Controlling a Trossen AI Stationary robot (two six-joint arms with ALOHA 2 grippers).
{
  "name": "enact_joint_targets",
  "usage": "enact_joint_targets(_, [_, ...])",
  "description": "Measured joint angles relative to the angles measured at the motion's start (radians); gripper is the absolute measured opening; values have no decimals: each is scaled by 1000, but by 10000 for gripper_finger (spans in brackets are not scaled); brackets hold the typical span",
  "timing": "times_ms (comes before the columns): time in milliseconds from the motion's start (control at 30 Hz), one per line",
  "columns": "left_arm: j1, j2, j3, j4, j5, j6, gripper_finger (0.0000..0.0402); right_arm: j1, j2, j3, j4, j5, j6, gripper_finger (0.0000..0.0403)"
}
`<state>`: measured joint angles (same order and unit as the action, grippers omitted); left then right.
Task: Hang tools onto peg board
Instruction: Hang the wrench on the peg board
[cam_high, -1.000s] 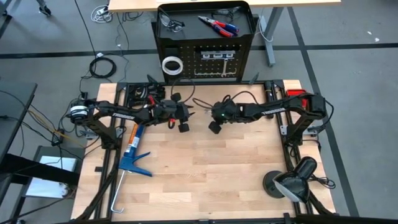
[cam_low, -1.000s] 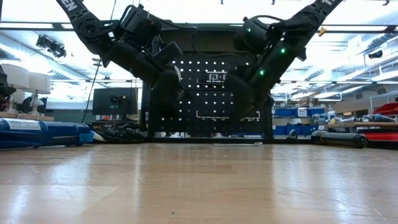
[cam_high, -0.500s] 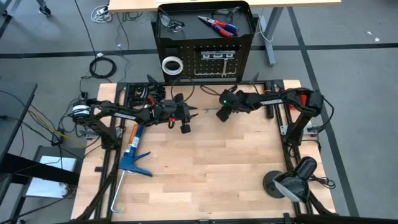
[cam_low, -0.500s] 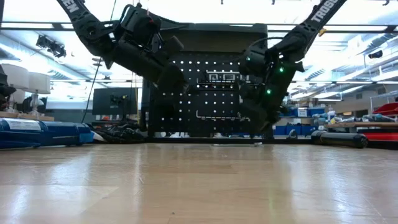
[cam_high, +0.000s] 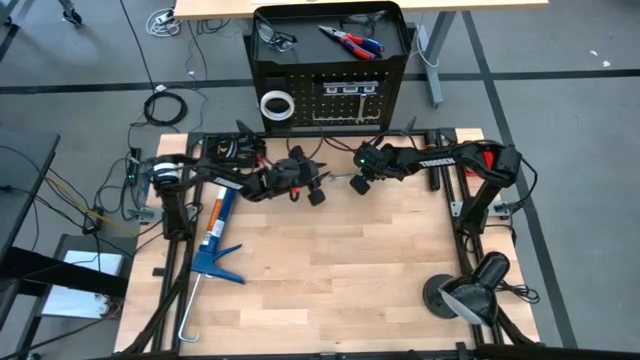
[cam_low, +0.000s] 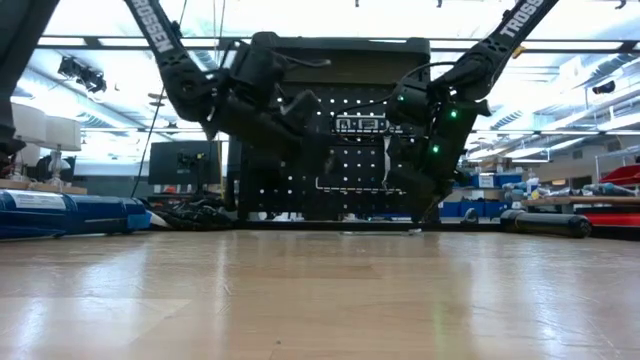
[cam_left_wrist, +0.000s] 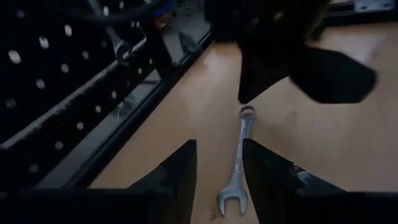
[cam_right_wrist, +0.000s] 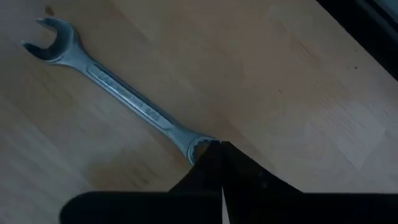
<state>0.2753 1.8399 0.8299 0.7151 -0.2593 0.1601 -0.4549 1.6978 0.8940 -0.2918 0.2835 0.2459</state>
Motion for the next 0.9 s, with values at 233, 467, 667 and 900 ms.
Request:
enact_joint_targets(233, [5, 52, 42, 0, 0, -60, 131, -1, -1, -24, 36, -26, -12, 11])
enact_joint_targets(467, [5, 52, 44, 1, 0, -68, 131, -19, -6, -137, 221, -87, 19, 11])
enact_joint_targets(667, [4, 52, 44, -4, 7, -65, 131, -21, -8, -180, 272, -131, 39, 5])
enact_joint_targets(900, [4, 50, 44, -186, 44, 185, 132, -23, -6, -181, 274, -148, 50, 7])
